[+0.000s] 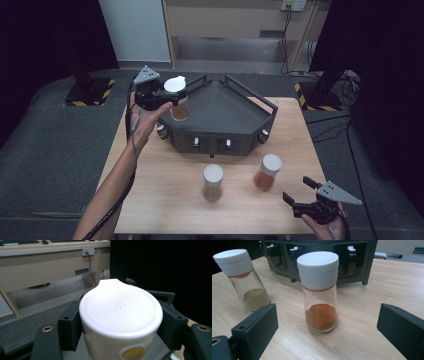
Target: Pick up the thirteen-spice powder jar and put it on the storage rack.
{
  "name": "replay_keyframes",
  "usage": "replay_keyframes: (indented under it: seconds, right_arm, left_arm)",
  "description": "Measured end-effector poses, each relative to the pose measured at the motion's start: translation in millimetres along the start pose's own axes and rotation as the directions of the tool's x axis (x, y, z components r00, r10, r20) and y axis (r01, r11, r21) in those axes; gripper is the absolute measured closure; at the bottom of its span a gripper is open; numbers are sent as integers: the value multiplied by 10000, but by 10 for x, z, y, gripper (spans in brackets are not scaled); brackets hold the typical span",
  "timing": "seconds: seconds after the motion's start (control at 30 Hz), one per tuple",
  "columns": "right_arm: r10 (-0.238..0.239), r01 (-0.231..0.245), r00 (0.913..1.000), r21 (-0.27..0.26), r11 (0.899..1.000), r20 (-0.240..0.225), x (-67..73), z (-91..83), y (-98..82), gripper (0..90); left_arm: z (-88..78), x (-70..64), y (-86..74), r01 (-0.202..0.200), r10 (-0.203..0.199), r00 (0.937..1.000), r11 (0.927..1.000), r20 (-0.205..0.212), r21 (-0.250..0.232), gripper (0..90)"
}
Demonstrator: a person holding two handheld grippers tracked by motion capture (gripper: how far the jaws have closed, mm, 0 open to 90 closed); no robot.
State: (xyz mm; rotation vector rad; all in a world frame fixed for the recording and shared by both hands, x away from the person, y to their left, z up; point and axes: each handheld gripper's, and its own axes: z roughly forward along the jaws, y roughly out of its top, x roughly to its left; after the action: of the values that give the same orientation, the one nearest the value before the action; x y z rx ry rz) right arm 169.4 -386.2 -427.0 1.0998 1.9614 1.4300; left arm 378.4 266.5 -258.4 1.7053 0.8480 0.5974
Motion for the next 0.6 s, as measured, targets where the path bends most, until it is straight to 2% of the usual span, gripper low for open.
replay_keyframes:
  seconds: [0.13, 0.37, 0.6]
  right_arm:
    - [3, -3, 10000, -14, 10000, -11, -6, -2, -3, 33]
    - [27, -27, 10000, -27, 10000, -19, -10, -3, -5, 33]
    - [62, -63, 10000, -33, 10000, -42, -11, -3, -5, 33]
  left_arm:
    - [106, 9, -31, -81, 83, 9997, 9999, -245, 67, 299]
    - [280, 4, -139, 213, -205, 9969, 9997, -759, 96, 299]
    - [357, 36, -219, 358, -343, 9956, 9992, -869, 153, 299]
